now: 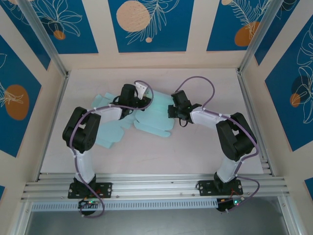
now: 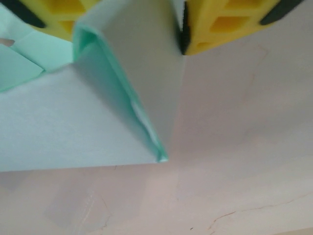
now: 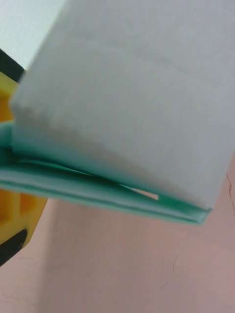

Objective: Fold the paper box

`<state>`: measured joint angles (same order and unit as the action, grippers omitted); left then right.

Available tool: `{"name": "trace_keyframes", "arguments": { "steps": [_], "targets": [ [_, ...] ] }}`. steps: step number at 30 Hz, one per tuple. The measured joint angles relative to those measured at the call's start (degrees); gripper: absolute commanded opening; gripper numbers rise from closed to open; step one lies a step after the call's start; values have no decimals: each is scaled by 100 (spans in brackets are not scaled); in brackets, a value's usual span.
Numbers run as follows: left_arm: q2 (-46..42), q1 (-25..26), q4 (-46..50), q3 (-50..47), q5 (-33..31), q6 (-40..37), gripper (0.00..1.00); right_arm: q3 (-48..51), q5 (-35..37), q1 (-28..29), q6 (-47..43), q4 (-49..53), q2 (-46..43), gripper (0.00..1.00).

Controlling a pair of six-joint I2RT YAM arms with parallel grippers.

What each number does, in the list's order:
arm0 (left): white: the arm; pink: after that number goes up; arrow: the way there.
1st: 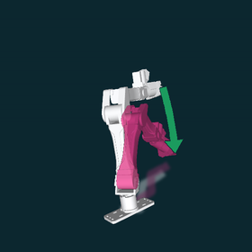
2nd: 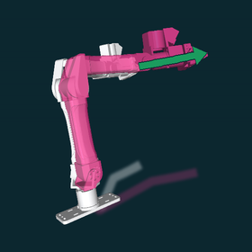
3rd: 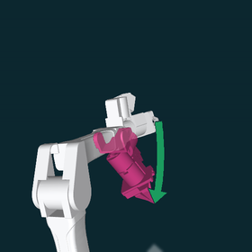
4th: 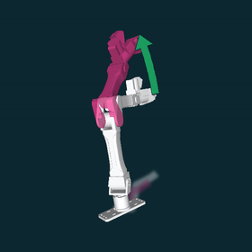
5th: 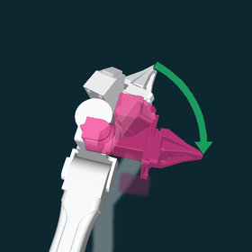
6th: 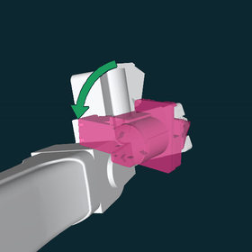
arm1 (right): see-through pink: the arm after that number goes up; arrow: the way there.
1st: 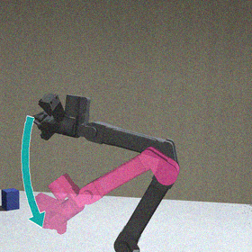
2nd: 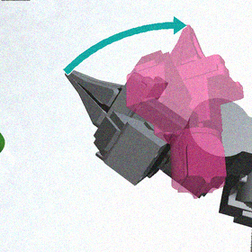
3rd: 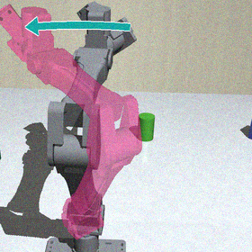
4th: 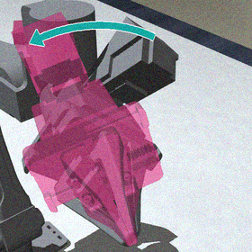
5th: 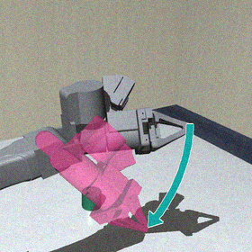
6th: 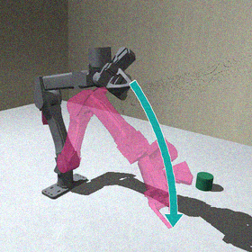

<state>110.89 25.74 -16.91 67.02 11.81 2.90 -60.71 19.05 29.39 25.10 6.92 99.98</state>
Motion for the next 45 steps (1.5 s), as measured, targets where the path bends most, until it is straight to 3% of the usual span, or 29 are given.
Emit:
{"name": "trace_keyframes", "arguments": {
  "steps": [6, 11, 20, 26, 36, 45],
  "targets": [
    [0, 149, 15, -39, -811, -24, 4, -166, 85, 184, 111, 216, 0, 13],
    [-7, 321, 214, -39, -1344, 417, 2, -341, 358, 304, 369, 654, 7, 13],
    [-323, 450, 1871, 214, -1381, 1615, 3, -1598, 695, 393, 693, 2448, 446, 17],
    [-706, 728, 2559, 52, -1517, 2133, 0, -1729, 765, 562, 852, 3169, 463, 23],
    [-721, 859, 2706, -223, -1550, 2494, 0, -1867, 949, 667, 852, 3414, 1106, 20],
    [-730, 927, 2503, -341, -1963, 2830, 0, -2949, 1676, 769, 1340, 4306, 1930, 17]
  ]
}}
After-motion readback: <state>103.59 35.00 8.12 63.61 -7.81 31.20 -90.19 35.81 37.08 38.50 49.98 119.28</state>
